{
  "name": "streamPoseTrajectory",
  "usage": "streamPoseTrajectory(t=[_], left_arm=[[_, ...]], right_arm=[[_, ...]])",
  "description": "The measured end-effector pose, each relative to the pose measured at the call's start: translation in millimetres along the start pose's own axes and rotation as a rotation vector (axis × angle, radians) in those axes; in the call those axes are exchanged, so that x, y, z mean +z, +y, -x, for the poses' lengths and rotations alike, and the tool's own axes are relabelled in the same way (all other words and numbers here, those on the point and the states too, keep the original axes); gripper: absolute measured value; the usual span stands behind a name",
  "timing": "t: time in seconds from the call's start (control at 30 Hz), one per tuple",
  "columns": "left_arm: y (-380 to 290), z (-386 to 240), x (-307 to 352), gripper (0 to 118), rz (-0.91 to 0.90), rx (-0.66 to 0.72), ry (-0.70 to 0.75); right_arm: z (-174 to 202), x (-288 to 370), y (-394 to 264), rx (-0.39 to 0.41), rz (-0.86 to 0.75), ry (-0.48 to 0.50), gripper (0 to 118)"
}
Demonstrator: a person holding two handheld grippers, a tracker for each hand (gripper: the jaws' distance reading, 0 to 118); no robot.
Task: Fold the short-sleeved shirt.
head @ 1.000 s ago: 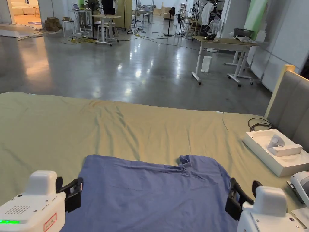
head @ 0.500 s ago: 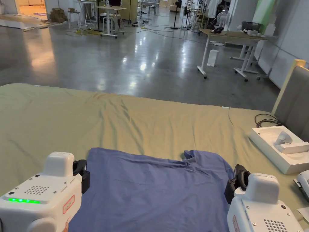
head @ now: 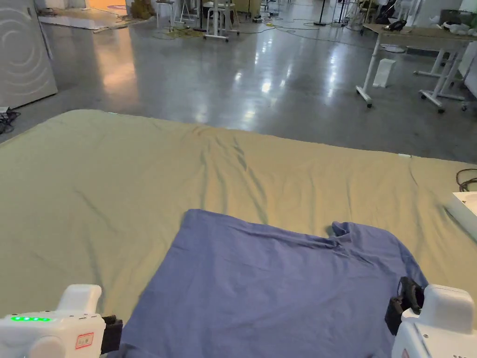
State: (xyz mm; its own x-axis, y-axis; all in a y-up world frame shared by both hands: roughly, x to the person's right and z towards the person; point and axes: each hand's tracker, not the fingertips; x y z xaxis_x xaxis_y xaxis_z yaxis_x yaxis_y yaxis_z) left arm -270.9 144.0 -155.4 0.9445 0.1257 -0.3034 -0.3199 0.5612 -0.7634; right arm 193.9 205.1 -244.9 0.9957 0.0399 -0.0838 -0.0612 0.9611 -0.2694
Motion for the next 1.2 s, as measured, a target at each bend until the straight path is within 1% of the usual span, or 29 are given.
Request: streamPoseTrajectory(t=[0.03, 0.07, 0.13, 0.2, 0.23, 0.37, 0.43, 0.47, 0.53, 0.63, 0.67, 0.7, 0.8, 0.9, 0.93, 0.97, 1.03, 1.07, 1.1, 1.17, 1.2], left_arm=[[-2.3, 3.1, -3.6, 39, 0.017, 0.007, -0.003], [-3.1, 5.6, -9.3, 51, 0.031, 0.018, -0.008], [-2.3, 7.9, -22.9, 52, 0.054, 0.036, -0.014], [-1.8, 8.0, -40.7, 56, 0.074, 0.037, -0.008], [-2.4, 7.9, -49.9, 56, 0.116, 0.046, -0.006], [-8.1, 3.9, -91.3, 56, 0.238, 0.009, 0.053], [-15.2, -2.5, -88.5, 56, 0.229, -0.01, 0.059], [-12.7, -6.6, -84.4, 55, 0.193, -0.008, 0.08], [-10.3, -15.3, -84.2, 50, 0.198, -0.042, 0.117], [-9.5, -25.0, -83.1, 29, 0.206, -0.089, 0.13], [-8.7, -28.6, -83.4, 15, 0.211, -0.106, 0.129], [-9.5, -32.0, -82.3, 9, 0.214, -0.119, 0.128], [-9.9, -28.8, -81.6, 7, 0.216, -0.137, 0.118], [-7.9, -16.1, -71.8, 6, 0.191, -0.069, 0.064], [-7.5, -12.8, -67.1, 6, 0.186, -0.058, 0.049], [-5.9, -10.3, -64.3, 5, 0.179, -0.062, 0.047], [-5.8, -8.7, -58.5, 5, 0.169, -0.064, 0.038], [-5.7, -8.3, -56.7, 5, 0.161, -0.065, 0.036], [-5.3, -7.8, -56.1, 5, 0.157, -0.063, 0.033], [-5.6, -6.5, -56.0, 5, 0.157, -0.056, 0.025], [-5.9, -5.7, -56.1, 5, 0.155, -0.051, 0.023]], right_arm=[[1.0, -1.0, -1.7, 0.001, 0.008, 0.003, 0], [2.1, -2.3, -3.5, 0.004, 0.017, 0.005, 0], [3.8, -3.9, -6.6, 0.008, 0.03, 0.009, 0], [4.3, -4.7, -8.5, 0.011, 0.041, 0.012, 0], [4.3, -5.1, -9.2, 0.012, 0.046, 0.012, 0], [1.7, -5.4, -13.4, 0.019, 0.063, 0.008, 0], [-2.0, -5.1, -15.3, 0.017, 0.075, 0.003, 0], [-4.3, -4.6, -16.6, 0.014, 0.081, 0.0, 0], [-10.1, -3.1, -20.4, 0.006, 0.09, -0.008, 0], [-18.8, -2.5, -25.1, 0.004, 0.109, -0.022, 0], [-22.1, -2.1, -26.1, 0.004, 0.119, -0.028, 0], [-26.8, -1.5, -26.9, 0.005, 0.133, -0.034, 0], [-40.8, 0.3, -30.0, 0.022, 0.201, -0.028, 0], [-57.3, 4.6, -36.4, 0.035, 0.288, -0.04, 0], [-65.1, 6.6, -39.0, 0.039, 0.327, -0.047, 4], [-71.6, 8.0, -41.5, 0.035, 0.361, -0.052, 15], [-86.1, 8.9, -48.3, 0.016, 0.453, -0.053, 27], [-92.2, 8.7, -52.4, 0.008, 0.495, -0.062, 40], [-98.0, 8.9, -57.4, 0.002, 0.539, -0.064, 48], [-107.1, 9.8, -67.0, -0.023, 0.61, -0.069, 57], [-110.5, 10.7, -73.2, -0.042, 0.64, -0.068, 60]])
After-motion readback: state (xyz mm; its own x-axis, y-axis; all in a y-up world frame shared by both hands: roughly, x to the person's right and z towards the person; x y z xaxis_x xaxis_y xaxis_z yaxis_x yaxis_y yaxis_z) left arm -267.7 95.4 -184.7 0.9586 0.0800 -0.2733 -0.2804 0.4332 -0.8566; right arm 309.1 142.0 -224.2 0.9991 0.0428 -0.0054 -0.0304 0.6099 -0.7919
